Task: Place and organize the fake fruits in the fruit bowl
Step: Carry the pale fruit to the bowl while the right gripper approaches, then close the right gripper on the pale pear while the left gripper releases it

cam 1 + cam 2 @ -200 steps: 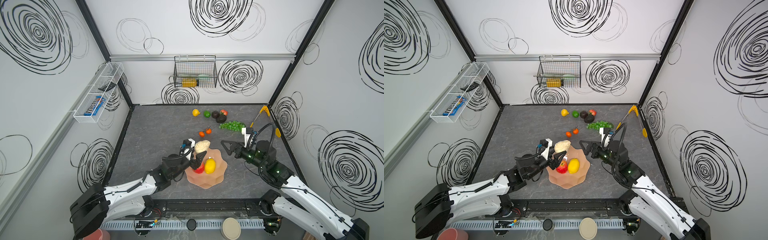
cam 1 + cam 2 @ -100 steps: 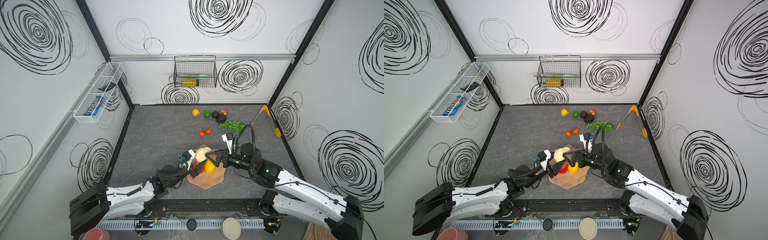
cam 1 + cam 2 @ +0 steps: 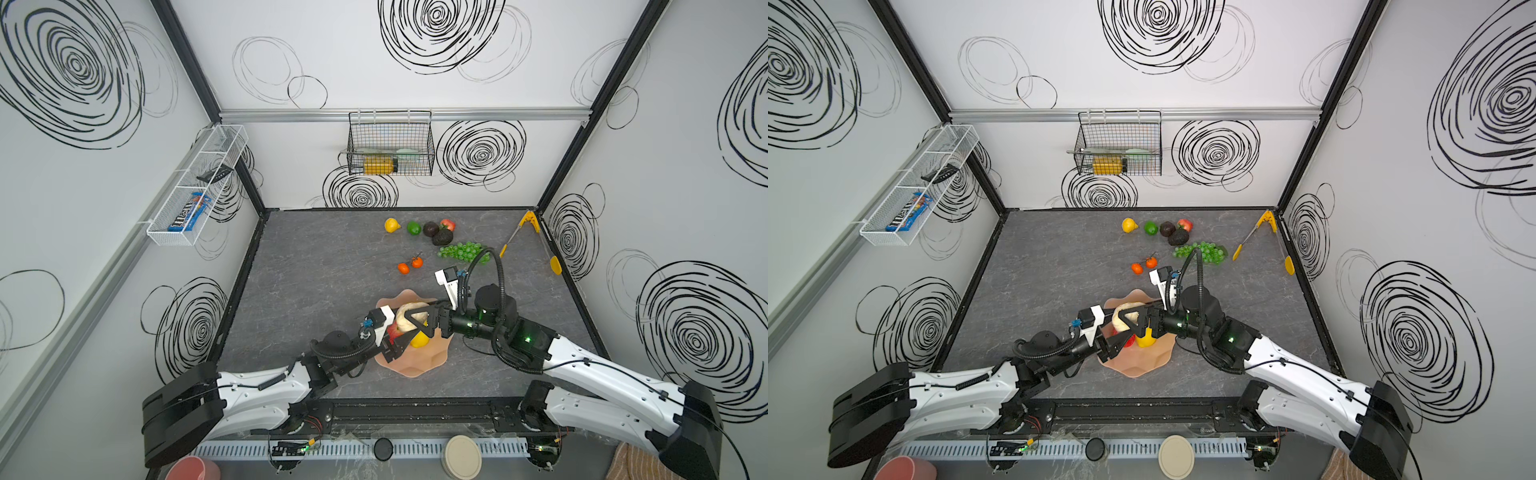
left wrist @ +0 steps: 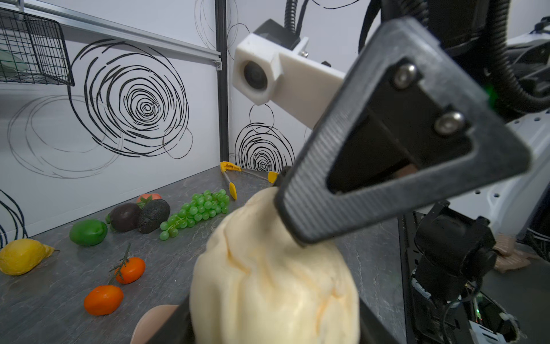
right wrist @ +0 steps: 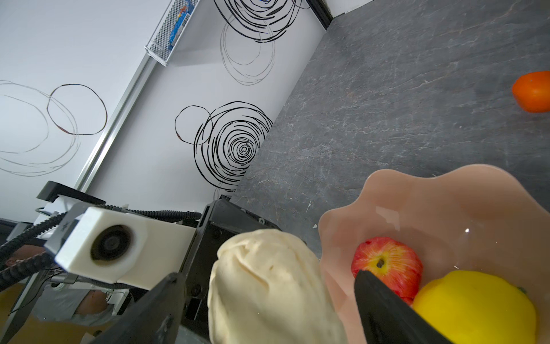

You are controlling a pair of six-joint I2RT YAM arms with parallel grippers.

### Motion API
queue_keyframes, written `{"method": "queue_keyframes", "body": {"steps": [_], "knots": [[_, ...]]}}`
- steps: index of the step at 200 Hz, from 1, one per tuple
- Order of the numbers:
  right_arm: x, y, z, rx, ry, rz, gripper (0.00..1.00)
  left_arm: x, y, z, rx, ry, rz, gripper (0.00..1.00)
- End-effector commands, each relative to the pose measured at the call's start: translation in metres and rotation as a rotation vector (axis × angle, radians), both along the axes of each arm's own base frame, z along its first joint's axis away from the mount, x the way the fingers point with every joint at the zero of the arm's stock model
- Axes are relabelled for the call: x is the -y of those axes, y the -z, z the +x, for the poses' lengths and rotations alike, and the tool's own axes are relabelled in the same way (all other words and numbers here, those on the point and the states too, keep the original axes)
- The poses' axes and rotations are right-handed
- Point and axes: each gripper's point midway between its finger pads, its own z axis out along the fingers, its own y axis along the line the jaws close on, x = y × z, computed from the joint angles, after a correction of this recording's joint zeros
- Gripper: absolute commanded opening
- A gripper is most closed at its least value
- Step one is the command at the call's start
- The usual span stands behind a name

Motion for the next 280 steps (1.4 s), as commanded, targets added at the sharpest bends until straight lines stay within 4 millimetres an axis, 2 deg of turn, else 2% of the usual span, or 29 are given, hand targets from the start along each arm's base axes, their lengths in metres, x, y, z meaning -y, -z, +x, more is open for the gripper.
{"method": "queue_keyframes", "body": {"steps": [1, 32, 105, 171, 198, 229, 242, 248, 280], "knots": [[-0.003, -0.018, -0.004, 0.032, -0.024, 0.055, 0.87, 0.001, -0.014, -0.006, 0.054, 0.024, -0.047, 0.63], [-0.004, -0.016, -0.006, 0.03, -0.033, 0.059, 0.82, 0.003, -0.013, -0.006, 0.048, 0.028, -0.046, 0.63], [-0.013, -0.003, -0.015, 0.006, -0.086, 0.025, 0.81, 0.001, -0.012, -0.005, 0.056, 0.02, -0.038, 0.64], [-0.018, 0.0, -0.017, 0.012, -0.105, 0.008, 0.61, 0.004, -0.009, -0.004, 0.051, 0.019, -0.024, 0.66], [-0.015, -0.001, -0.014, 0.029, -0.077, -0.004, 0.57, 0.004, -0.008, -0.002, 0.047, 0.012, -0.019, 0.68], [-0.009, -0.001, -0.005, 0.055, -0.023, -0.042, 0.56, 0.001, -0.006, 0.006, 0.017, -0.032, 0.0, 0.84], [-0.003, 0.002, 0.005, 0.087, 0.024, -0.1, 0.55, -0.001, -0.005, 0.009, 0.005, -0.051, 0.016, 0.99], [0.0, 0.004, 0.011, 0.111, 0.052, -0.135, 0.56, -0.002, -0.005, 0.011, -0.005, -0.066, 0.024, 0.96], [0.019, 0.015, 0.044, 0.214, 0.189, -0.322, 0.56, -0.021, -0.013, 0.015, 0.002, -0.115, -0.005, 0.96]]}}
